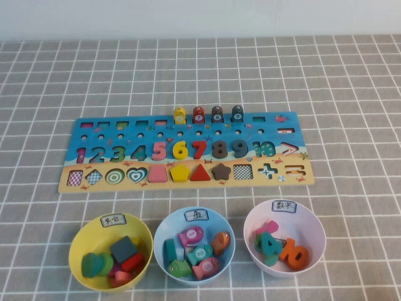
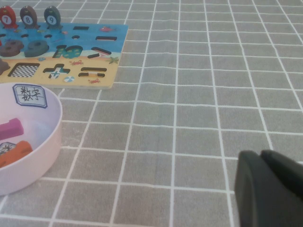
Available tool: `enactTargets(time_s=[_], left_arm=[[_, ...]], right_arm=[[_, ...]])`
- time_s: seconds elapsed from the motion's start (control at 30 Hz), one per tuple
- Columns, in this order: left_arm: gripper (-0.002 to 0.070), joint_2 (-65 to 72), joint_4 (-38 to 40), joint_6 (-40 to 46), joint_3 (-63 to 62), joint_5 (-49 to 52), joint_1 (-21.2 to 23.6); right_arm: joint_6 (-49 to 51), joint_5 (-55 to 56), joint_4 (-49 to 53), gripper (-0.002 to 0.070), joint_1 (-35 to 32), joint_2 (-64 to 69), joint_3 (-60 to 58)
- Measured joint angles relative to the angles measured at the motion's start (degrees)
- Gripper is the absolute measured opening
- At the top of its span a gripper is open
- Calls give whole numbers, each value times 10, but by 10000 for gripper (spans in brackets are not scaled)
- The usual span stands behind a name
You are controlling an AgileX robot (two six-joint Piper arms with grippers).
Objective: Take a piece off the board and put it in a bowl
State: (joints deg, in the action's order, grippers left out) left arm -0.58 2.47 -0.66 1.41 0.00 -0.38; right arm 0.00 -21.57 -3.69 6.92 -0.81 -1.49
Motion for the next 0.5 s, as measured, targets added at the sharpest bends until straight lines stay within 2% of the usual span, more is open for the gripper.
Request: enactTargets(time_s=[0.27,0.5], left_arm=[[-2,0,-28,2,0,185,1],[-2,0,-35,2,1,210,1]], right_arm=[[0,0,0,-17,0,0,0],[0,0,0,-17,0,0,0]])
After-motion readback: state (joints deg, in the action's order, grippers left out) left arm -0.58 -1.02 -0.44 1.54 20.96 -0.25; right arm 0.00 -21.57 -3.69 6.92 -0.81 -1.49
